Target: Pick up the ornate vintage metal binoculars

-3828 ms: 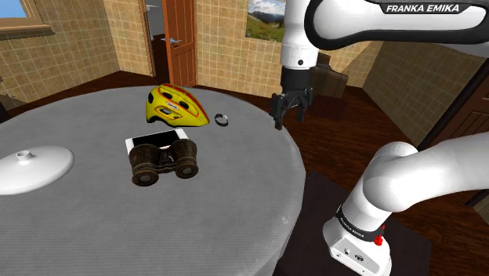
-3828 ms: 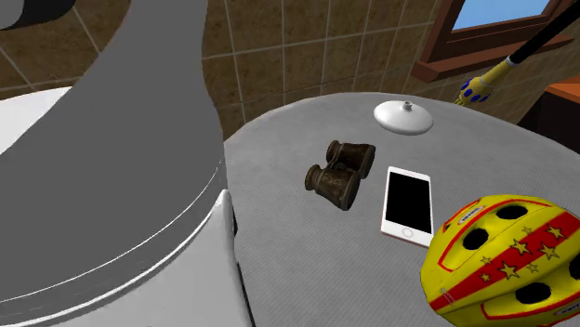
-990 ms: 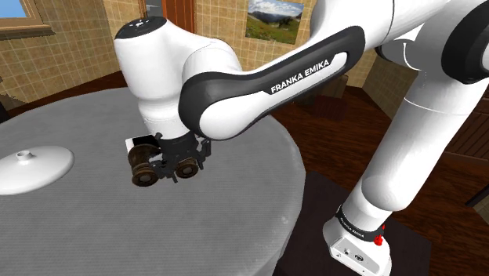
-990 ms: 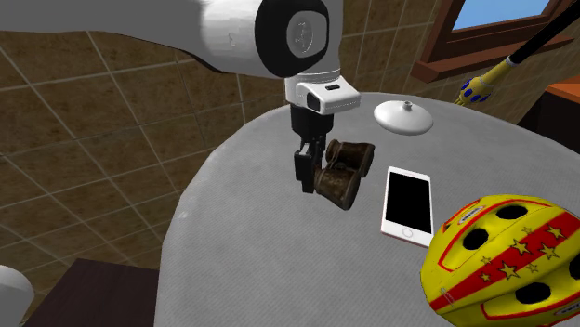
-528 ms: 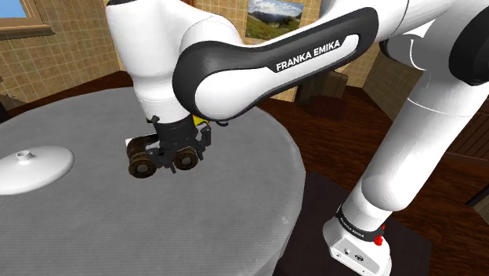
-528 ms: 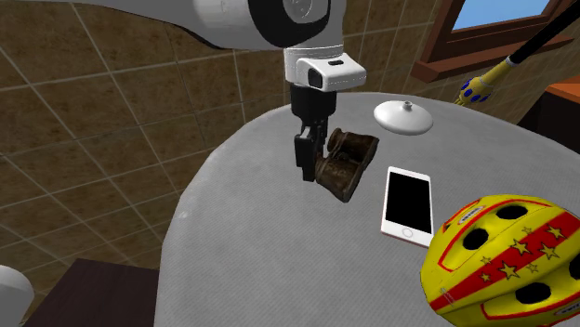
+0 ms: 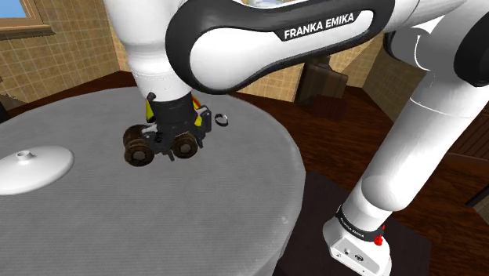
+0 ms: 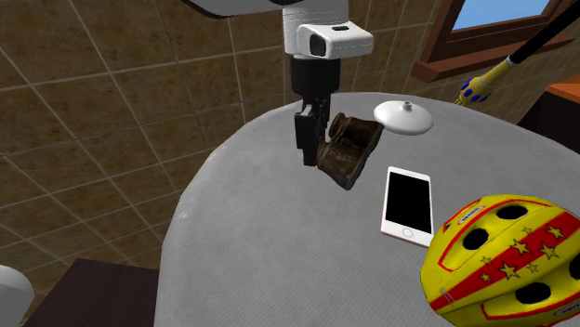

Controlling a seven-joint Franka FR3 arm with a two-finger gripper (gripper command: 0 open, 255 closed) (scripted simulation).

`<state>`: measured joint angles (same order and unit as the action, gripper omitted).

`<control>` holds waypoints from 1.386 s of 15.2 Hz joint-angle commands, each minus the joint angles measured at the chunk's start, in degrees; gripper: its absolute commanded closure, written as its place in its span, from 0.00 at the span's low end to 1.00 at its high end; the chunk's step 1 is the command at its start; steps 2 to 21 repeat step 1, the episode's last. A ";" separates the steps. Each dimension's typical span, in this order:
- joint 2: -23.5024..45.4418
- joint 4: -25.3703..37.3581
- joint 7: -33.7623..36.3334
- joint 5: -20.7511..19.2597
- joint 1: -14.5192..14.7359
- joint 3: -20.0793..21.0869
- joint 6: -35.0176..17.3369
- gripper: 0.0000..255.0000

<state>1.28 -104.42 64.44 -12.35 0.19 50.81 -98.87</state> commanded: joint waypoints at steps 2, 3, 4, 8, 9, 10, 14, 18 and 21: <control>-0.26 0.37 -0.25 0.19 -0.06 -0.04 0.46 1.00; -0.26 0.37 -0.25 0.19 -0.06 -0.04 0.46 1.00; -0.26 0.37 -0.25 0.19 -0.06 -0.04 0.46 1.00; -0.26 0.37 -0.25 0.19 -0.06 -0.04 0.46 1.00; -0.26 0.37 -0.25 0.19 -0.06 -0.04 0.46 1.00; -0.26 0.37 -0.25 0.19 -0.06 -0.04 0.46 1.00; -0.26 0.37 -0.25 0.19 -0.06 -0.04 0.46 1.00; -0.26 0.37 -0.25 0.19 -0.06 -0.04 0.46 1.00; -0.26 0.37 -0.25 0.19 -0.06 -0.04 0.46 1.00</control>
